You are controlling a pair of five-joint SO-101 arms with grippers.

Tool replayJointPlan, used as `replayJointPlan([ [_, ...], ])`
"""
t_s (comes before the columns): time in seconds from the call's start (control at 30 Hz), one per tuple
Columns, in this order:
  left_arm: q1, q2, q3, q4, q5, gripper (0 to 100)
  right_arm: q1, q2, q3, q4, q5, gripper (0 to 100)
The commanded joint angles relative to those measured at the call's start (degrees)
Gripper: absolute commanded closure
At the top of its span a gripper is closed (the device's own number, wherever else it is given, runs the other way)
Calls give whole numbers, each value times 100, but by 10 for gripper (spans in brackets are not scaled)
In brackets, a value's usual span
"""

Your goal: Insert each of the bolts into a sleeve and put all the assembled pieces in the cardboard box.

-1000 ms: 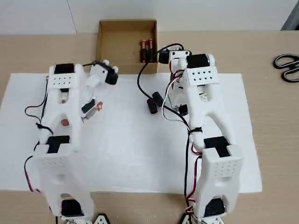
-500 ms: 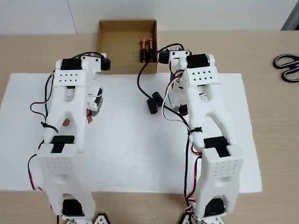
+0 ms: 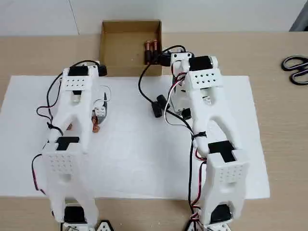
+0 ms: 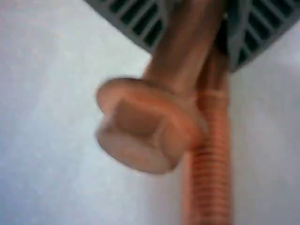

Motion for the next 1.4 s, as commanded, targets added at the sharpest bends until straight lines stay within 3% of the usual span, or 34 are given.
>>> replayJointPlan([
  [0.0, -26, 167, -22, -123, 26, 992, -31, -391, -35, 48, 53, 995],
  [0.3, -9, -325, -365, 457, -220, 945, -40, -391, -35, 48, 53, 995],
  [0.57, 9, -862, -338, 492, -396, 884, -40, -391, -35, 48, 53, 995],
  [0.93, 26, -888, -330, 607, -404, 884, -40, -391, -35, 48, 53, 995],
  [1.37, 510, -870, -338, 378, -387, 885, -40, -391, -35, 48, 53, 995],
])
